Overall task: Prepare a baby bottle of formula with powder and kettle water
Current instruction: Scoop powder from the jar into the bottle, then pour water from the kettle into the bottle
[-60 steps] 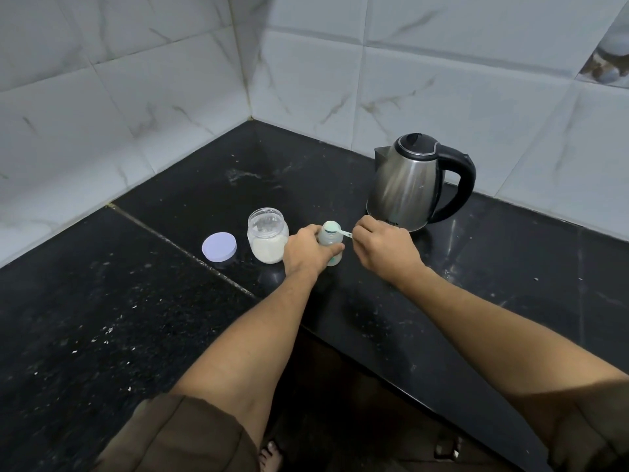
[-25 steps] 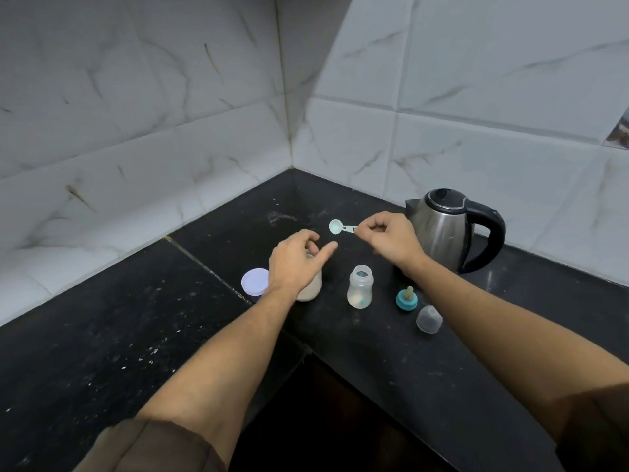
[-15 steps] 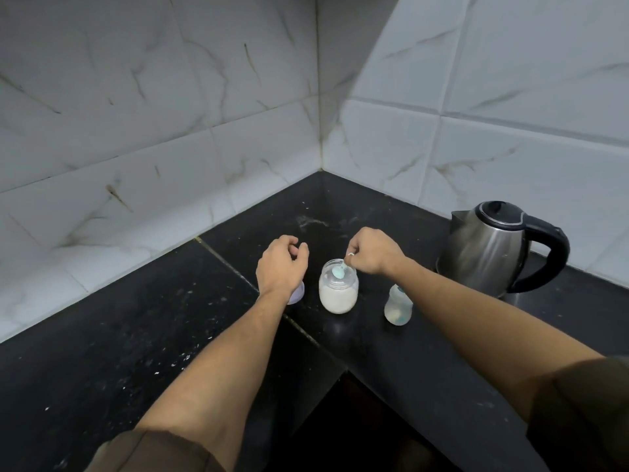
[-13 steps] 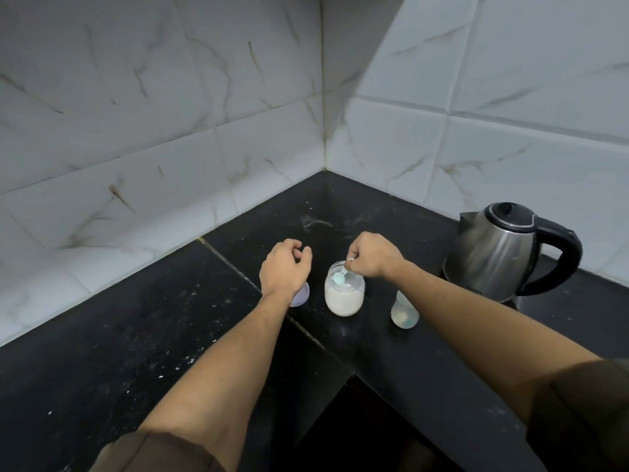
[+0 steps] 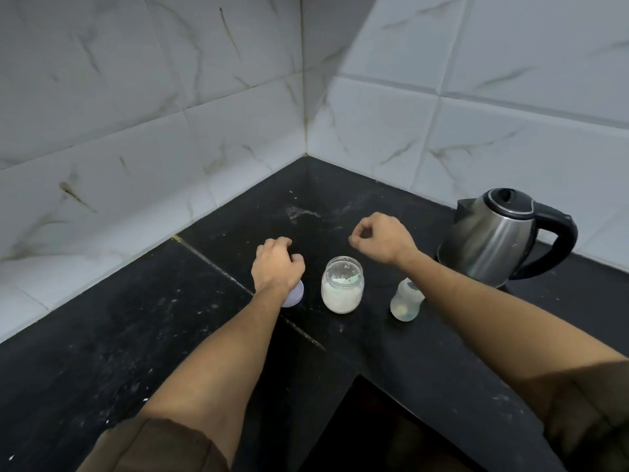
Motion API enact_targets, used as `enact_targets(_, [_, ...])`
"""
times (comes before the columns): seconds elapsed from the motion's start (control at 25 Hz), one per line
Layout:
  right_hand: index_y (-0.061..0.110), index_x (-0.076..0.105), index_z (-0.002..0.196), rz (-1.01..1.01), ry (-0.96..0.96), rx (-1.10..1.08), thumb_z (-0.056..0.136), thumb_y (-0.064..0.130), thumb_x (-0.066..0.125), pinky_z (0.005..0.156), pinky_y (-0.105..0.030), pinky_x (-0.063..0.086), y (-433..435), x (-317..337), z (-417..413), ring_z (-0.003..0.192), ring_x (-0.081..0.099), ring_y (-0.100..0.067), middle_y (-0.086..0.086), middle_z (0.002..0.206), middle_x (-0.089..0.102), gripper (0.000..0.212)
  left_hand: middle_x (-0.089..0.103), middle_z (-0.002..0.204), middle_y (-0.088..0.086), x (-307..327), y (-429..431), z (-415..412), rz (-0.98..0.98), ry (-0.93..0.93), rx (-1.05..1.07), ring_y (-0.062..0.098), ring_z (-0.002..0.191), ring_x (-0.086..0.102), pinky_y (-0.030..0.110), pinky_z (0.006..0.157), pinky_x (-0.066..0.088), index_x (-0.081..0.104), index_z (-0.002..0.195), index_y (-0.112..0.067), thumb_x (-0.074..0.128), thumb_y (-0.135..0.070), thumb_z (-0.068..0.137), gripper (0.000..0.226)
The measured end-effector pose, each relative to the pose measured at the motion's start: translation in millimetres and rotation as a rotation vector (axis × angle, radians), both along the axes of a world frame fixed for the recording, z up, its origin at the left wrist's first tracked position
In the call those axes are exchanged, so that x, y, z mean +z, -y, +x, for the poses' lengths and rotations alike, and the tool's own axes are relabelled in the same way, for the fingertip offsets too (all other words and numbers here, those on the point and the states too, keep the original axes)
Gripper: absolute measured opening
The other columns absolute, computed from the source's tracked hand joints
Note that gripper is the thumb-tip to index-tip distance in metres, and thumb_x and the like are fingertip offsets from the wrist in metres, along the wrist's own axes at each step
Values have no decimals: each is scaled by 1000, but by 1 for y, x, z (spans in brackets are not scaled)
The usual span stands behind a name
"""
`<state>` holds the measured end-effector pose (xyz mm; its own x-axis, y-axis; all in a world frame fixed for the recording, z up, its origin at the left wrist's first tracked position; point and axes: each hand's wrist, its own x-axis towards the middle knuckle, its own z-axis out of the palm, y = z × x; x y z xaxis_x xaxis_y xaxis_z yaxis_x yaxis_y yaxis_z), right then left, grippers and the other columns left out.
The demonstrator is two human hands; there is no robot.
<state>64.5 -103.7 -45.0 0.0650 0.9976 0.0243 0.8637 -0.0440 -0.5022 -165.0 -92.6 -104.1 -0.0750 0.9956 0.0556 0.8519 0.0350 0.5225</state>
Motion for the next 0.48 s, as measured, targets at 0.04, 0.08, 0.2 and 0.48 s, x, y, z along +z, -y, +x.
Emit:
enact_targets(0.04, [27,79,89,45,-10,-48,88,37,69,82,-35,59,2,4,9,89,70,-16,7,93,75,14,60,138,4,7,-3,6,80,41,-8,24,129,52,43,96,54,60,140,-21,57,-29,97,44])
enact_targets(0.08, [26,79,96,90,-23,-100,88,37,68,85,-37,58,3,8,18,94,70,-18,5,100,74,17,60,137,3,17,-7,14,151,81,-23,24,128,52,43,95,54,61,139,-20,57,-27,97,43])
enact_targets(0.2, [24,77,108,184,-117,-245,88,36,65,92,-39,58,7,23,51,103,70,-21,2,109,75,26,61,135,1,54,-14,59,251,177,-171,21,126,54,42,97,53,62,138,-20,57,-27,96,42])
enact_targets(0.48, [14,65,136,306,-92,-510,94,28,61,109,-44,42,24,56,141,132,53,-34,-13,144,55,44,68,129,0,85,2,176,4,128,-537,21,118,62,38,106,48,65,136,-21,54,-28,99,39])
